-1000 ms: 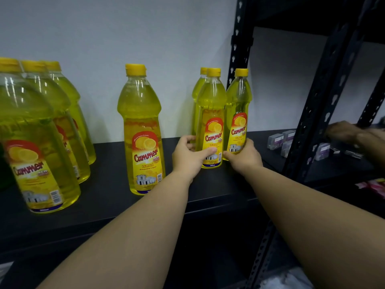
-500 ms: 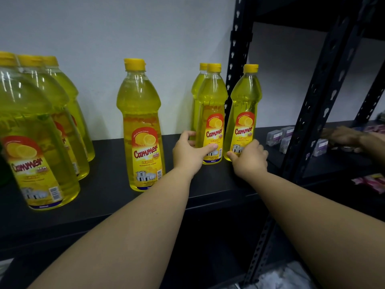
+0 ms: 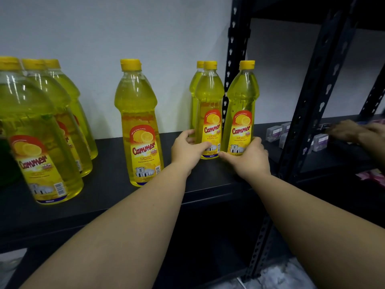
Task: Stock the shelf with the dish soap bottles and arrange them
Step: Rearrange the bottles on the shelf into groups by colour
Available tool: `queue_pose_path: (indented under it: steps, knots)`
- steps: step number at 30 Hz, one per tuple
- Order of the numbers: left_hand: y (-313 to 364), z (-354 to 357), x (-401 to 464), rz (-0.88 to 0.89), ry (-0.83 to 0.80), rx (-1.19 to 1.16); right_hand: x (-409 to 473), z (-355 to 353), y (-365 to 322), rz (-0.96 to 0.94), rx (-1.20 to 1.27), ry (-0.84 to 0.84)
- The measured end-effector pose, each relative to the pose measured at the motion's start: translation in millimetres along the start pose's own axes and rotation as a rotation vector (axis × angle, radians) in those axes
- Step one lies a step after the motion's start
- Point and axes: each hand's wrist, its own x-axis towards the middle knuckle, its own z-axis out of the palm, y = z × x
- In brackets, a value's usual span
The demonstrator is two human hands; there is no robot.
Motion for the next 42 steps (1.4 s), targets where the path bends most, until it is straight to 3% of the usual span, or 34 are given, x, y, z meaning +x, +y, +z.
queue_pose_path:
  steps: [10,34,38,42]
  knots:
    - [-1.4,3.2,1.9,0.04,-0.052,0.061,-10.9,-2.0,-1.8,-0.057,-0.005,0.018]
    - [-5.5,8.3,9.6,0.037,-0.032,0.153,-15.8,-4.4,2.7,-0.241,0.023,-0.153]
    - [-6.8,7.8,10.2,0.03,-0.018,0.124,-13.8,-2.7,3.9,-0.26,0.038,-0.15]
    - [-3.5,3.3,10.2,-0.05,-0.033,-0.053,-11.0,-2.0,8.3,-0.267,0.104,-0.161]
